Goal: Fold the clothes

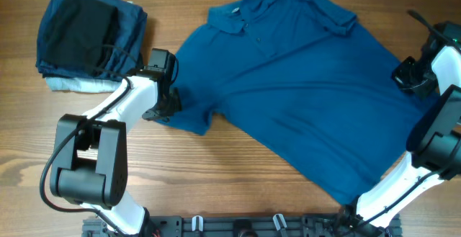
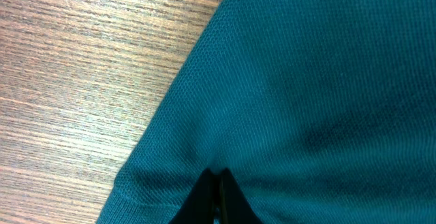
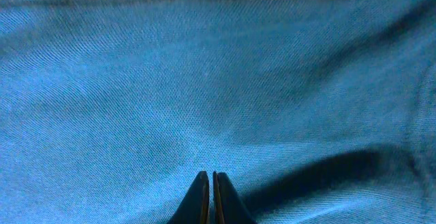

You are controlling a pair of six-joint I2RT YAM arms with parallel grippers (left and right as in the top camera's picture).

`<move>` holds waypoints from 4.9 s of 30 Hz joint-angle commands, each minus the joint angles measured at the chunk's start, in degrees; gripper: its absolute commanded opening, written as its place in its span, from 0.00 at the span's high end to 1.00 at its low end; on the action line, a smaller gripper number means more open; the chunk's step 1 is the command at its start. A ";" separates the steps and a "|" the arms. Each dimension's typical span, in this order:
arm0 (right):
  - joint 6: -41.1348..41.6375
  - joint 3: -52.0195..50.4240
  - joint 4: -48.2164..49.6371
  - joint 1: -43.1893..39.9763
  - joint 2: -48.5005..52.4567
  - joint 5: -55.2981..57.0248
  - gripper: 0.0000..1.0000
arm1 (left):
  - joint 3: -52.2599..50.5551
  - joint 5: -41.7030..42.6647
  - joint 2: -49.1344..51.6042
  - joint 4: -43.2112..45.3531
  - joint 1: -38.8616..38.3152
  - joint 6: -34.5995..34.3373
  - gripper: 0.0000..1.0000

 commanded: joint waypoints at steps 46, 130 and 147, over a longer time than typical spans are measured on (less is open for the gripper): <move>-6.56 5.31 51.36 -0.70 25.53 -7.76 0.96 | -13.09 24.52 7.78 -10.34 -15.87 -14.91 0.92; 17.84 -48.48 0.24 -4.50 -36.89 -4.63 0.96 | 41.53 18.88 39.54 56.11 -18.29 10.91 0.96; 12.81 -48.41 9.94 -24.48 -30.97 1.36 0.95 | 41.59 13.31 46.86 54.71 -10.08 11.13 0.96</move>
